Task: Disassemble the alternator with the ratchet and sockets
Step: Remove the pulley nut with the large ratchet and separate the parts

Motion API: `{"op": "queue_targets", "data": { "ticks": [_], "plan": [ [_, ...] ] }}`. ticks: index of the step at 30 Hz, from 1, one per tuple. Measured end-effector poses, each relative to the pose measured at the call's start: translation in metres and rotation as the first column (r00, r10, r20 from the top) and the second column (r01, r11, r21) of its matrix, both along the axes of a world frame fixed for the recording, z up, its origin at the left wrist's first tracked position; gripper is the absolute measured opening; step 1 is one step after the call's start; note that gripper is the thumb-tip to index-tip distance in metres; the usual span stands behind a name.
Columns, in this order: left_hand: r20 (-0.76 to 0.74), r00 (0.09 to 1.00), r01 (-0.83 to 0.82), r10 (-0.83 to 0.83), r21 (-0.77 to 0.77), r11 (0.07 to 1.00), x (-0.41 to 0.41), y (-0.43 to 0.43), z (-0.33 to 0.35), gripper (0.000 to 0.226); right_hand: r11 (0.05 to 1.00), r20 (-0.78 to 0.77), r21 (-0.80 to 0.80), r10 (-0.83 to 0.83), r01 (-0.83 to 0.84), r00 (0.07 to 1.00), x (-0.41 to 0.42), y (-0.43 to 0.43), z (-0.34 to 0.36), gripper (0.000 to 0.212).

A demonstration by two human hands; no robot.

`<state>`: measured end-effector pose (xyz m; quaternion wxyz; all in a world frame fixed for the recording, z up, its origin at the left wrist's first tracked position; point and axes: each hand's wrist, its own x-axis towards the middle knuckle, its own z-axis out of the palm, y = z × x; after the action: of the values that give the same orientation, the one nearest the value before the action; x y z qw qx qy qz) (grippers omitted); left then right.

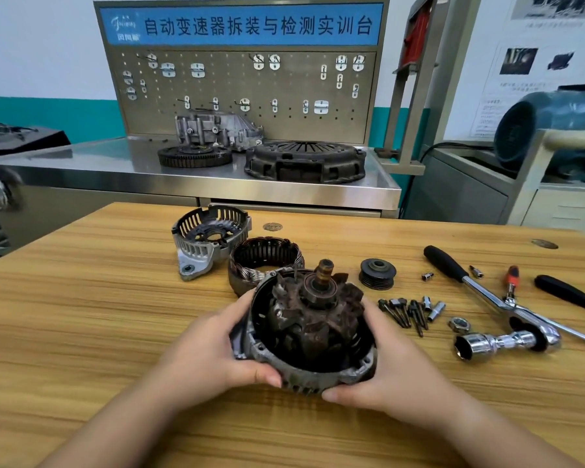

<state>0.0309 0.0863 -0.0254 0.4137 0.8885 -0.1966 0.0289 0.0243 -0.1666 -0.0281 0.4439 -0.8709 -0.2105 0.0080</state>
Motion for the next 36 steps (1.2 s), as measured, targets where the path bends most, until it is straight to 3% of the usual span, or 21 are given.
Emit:
{"op": "queue_targets", "data": {
  "ticks": [7,23,27,31,36],
  "plan": [
    [0.008,0.999,-0.037,0.038,-0.084,0.996,0.003,-0.001,-0.004,0.092,0.984,-0.040,0.162,0.085,-0.077,0.996,0.005,0.003,0.003,0.104],
    [0.157,0.983,-0.059,0.097,-0.230,0.971,-0.002,0.003,-0.017,0.102,0.989,0.154,0.146,-0.053,0.031,0.987,-0.005,0.010,0.006,0.113],
    [0.114,0.992,-0.044,0.053,-0.081,0.996,-0.001,0.004,-0.004,0.107,0.998,0.181,0.049,-0.040,0.031,0.983,0.002,0.006,0.012,0.117],
    [0.035,0.999,-0.036,0.029,0.200,0.979,0.001,-0.001,0.005,0.091,0.995,0.038,0.083,0.046,-0.049,0.998,0.006,0.002,0.010,0.093],
    [0.101,0.995,-0.046,0.022,0.241,0.969,0.002,-0.005,0.008,0.089,0.996,0.003,0.078,0.033,-0.033,0.999,0.007,-0.003,0.007,0.091]
  ]
}}
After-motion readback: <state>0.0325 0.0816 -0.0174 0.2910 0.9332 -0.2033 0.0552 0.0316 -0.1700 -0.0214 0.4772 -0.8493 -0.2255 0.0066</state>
